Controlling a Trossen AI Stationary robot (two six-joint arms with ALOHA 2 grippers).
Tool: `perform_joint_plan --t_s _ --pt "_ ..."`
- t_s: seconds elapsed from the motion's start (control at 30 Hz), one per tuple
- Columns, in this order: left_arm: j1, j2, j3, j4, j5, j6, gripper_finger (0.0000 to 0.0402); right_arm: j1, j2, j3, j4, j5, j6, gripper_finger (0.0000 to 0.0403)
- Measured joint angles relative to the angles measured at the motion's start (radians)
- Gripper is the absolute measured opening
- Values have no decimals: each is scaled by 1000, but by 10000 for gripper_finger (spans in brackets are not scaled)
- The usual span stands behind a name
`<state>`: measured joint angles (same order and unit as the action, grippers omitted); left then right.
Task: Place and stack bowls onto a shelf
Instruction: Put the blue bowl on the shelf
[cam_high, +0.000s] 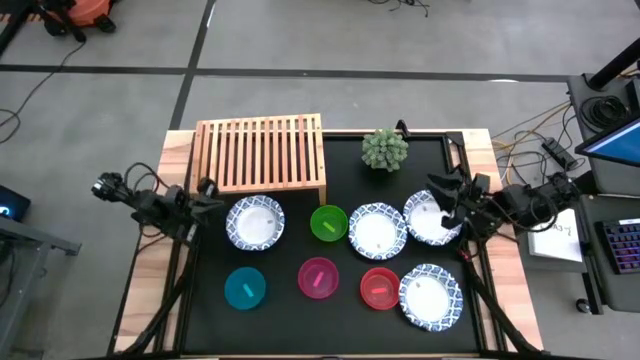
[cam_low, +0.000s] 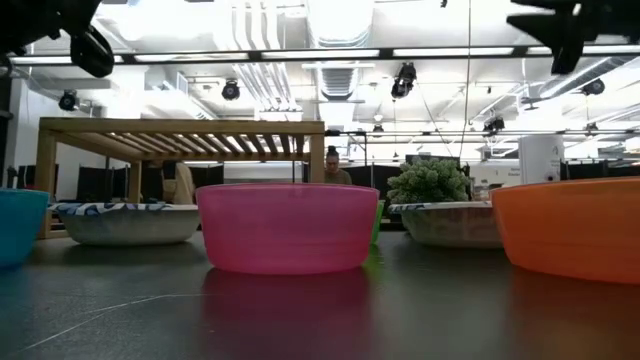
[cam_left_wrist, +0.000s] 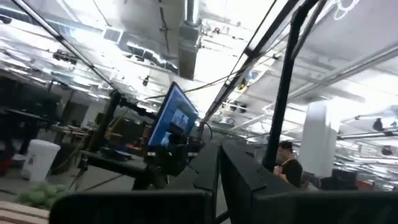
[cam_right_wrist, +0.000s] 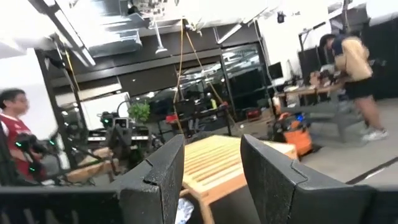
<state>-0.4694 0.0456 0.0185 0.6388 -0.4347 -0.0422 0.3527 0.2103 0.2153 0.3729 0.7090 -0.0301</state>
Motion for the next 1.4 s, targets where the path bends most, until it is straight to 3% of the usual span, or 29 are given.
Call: perform_joint_plan --t_s 0.13,0.27,0.43,0.5,0.6,0.7,0.83,0.93,1.03,1.2,1.4 --pt "0 30 0 65 2 -131 0 0 55 62 -15 21 -60 148" --pt "0 102 50 93 -23 -213 0 0 86 116 -48 126 -86 148" --pt "0 247 221 -92 -47 -336 0 0 98 153 -72 200 -174 148" --pt "0 312 317 -257 -51 -449 0 0 98 161 -72 209 -190 148" --pt "-1 426 500 -705 -33 -762 0 0 93 176 -73 209 -193 148" --pt "-2 581 685 -1237 126 -1149 0 0 86 193 -71 209 -211 148" --pt "-18 829 818 -1650 377 -1422 0 0 85 201 -71 209 -218 148" --pt "-19 995 865 -1770 497 -1435 0 0 86 201 -76 209 -219 148" --pt "-19 1126 873 -1790 599 -1388 4 0 86 199 -85 209 -235 148" --pt "-19 1270 880 -1788 609 -1313 45 0 86 199 -86 209 -243 148" --pt "-19 1358 880 -1764 610 -1294 113 0 87 199 -113 209 -240 148"
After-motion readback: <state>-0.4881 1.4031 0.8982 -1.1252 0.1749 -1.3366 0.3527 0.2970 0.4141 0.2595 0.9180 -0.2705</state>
